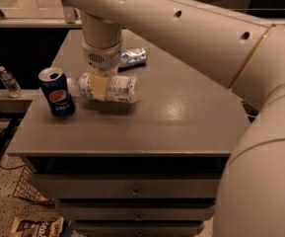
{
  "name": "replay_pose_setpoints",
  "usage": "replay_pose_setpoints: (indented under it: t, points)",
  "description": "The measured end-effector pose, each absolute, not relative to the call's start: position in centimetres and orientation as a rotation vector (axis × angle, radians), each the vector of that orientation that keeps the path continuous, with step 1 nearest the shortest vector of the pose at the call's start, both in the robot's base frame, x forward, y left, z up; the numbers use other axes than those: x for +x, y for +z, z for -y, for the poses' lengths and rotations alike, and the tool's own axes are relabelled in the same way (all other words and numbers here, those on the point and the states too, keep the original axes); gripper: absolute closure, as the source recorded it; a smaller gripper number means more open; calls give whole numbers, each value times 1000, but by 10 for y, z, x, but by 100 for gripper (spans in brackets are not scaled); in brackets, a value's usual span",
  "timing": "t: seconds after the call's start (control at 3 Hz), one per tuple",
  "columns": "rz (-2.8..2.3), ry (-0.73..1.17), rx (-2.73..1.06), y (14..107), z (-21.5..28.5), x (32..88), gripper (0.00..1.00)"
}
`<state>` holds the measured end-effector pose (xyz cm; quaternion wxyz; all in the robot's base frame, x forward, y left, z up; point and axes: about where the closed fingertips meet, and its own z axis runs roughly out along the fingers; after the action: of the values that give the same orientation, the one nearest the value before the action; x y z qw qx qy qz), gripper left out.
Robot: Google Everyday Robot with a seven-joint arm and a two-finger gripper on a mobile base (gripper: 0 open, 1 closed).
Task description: Move blue plastic bottle near pepsi can
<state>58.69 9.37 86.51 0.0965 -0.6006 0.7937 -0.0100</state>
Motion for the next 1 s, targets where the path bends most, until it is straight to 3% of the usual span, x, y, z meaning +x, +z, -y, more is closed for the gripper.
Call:
replay_pose_setpoints:
  t: [0.67, 1.0]
  points:
    - [-2361, 8, -1811, 850, -105, 588, 100]
    - [-2358, 9, -1811, 848, -106, 589, 76]
